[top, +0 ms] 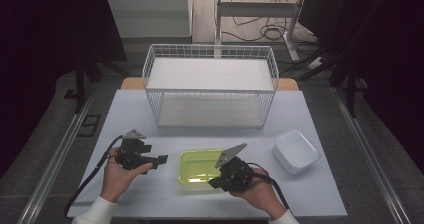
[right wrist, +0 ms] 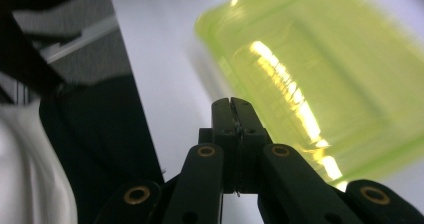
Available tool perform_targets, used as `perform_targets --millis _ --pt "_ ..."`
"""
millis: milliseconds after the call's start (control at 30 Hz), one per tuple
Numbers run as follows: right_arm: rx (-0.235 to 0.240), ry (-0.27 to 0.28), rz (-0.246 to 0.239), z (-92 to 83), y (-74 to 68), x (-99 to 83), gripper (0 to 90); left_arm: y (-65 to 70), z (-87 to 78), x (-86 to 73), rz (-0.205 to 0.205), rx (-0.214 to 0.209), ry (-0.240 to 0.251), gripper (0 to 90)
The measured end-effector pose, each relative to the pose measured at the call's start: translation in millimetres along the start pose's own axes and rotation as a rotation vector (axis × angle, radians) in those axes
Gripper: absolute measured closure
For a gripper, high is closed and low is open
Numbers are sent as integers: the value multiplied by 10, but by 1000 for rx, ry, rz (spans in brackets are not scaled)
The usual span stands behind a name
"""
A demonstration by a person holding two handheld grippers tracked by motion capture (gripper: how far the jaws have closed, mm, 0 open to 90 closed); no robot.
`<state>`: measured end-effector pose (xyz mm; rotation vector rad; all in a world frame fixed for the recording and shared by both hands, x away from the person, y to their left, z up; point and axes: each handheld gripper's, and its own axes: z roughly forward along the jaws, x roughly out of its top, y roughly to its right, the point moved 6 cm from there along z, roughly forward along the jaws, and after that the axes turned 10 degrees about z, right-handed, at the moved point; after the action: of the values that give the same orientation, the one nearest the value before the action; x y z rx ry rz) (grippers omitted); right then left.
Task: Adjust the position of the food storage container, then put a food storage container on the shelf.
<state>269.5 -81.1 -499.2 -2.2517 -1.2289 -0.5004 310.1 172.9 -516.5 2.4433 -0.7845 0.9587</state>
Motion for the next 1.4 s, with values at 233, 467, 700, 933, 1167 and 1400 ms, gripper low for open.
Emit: perform_targets --millis 233,467,700,933,1167,1400 --pt "-57 193 142 -370 313 169 589 4 -178 68 -33 -17 95 205" --pt "-116 249 277 -369 542 175 221 122 -288 66 -54 -45 124 203" --pt "-92 263 348 -378 668 118 208 189 -297 83 -72 -64 127 201" --pt "-92 258 388 -356 696 92 212 243 -255 73 -95 -93 115 200" --pt "-68 265 424 -315 707 68 255 262 -195 74 -111 -125 108 214" --pt "-34 252 456 -214 721 33 296 274 -103 82 -141 -179 99 236"
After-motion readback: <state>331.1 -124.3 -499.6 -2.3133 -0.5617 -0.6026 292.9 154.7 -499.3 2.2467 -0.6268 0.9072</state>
